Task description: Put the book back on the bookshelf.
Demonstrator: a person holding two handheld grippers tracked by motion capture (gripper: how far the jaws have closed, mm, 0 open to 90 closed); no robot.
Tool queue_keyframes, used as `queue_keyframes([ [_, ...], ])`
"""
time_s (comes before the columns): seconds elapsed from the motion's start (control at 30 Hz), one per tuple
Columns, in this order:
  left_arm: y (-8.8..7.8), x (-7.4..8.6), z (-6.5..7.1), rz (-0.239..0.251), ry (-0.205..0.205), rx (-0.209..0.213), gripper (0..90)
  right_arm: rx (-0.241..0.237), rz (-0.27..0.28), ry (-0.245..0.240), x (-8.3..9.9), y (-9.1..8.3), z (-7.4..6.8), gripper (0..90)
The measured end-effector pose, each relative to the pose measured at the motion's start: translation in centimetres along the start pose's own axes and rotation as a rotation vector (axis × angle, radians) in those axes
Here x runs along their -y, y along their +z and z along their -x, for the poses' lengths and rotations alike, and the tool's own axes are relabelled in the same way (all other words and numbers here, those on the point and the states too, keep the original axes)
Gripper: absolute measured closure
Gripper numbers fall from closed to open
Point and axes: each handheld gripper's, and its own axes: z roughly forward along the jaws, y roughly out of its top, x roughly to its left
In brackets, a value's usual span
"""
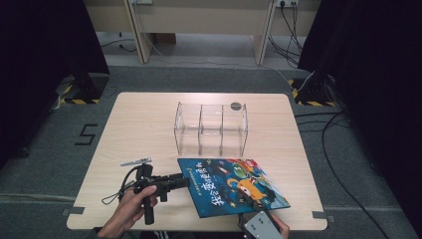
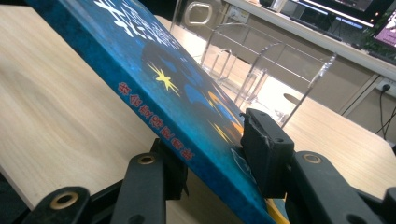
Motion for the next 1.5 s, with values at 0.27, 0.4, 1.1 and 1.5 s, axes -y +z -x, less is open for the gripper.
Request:
queue_keyframes([
  [0.27,-0.2,0.7,-0.9,-0.023,0.105,-0.092,29.2,-0.005,0.041,0.126,-0.1,-0.7,1.7,61.8],
  [0.4,0.3,1.3,-1.9,-0.051,0.199,-0.204,27.3,-0.005,0.053,0.155,-0.1,-0.8,2.1,61.9],
  [1.1,2.7,3.5,-6.0,-0.350,0.549,-0.608,22.0,-0.022,0.100,0.293,0.1,-1.5,4.0,61.5],
  [1.5,2.5,3.7,-6.3,-0.337,0.580,-0.622,16.4,-0.108,0.185,0.497,0.5,-2.2,5.3,61.7],
])
